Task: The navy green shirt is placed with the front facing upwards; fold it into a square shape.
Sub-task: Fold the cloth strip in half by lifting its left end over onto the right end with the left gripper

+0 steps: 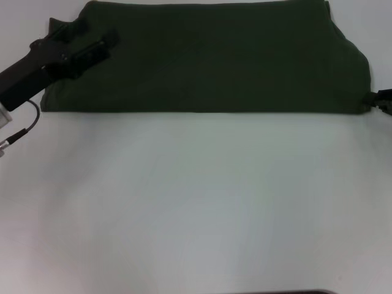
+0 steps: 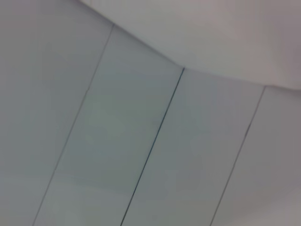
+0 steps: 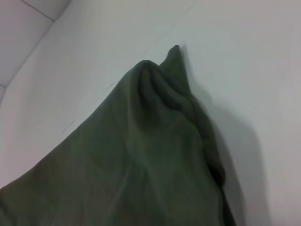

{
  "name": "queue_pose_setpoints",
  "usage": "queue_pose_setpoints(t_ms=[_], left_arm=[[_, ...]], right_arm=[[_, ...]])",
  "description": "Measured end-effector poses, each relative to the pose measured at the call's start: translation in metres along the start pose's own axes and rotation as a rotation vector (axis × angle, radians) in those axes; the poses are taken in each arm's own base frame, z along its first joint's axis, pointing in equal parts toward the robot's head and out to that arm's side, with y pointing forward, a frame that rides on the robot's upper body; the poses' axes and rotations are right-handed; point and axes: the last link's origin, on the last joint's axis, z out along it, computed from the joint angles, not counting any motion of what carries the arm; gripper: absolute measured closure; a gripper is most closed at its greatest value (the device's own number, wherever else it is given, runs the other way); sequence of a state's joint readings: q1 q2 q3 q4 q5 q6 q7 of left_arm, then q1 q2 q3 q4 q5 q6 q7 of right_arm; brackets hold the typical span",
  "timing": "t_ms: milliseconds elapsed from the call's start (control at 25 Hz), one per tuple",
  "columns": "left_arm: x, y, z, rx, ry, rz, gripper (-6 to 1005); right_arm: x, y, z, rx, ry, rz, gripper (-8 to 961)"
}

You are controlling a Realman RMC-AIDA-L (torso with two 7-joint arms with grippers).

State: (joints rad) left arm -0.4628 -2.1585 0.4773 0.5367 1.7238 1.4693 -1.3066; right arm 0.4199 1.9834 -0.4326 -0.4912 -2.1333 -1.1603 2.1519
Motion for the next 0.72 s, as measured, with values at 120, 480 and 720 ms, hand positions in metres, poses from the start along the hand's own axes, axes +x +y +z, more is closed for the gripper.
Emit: queue_pose_setpoints(t_ms=[120, 480, 720], left_arm=[[-0.004, -0.006, -0.005, 0.034, -0.043, -0.014, 79], [-0.005, -0.05, -0.024, 0.302, -0.211, -0.243, 79], [-0.005, -0.065, -0.024, 0.388, -0.314, -0.281, 78]], right_arm=[[-0.001, 0.002, 0.001, -0.011, 0.001, -0.008, 944], [-0.001, 0.005, 0.002, -0.019, 0.003, -0.014, 944], [-0.001, 0.005, 0.002, -0.02, 0.003, -0.016, 945]])
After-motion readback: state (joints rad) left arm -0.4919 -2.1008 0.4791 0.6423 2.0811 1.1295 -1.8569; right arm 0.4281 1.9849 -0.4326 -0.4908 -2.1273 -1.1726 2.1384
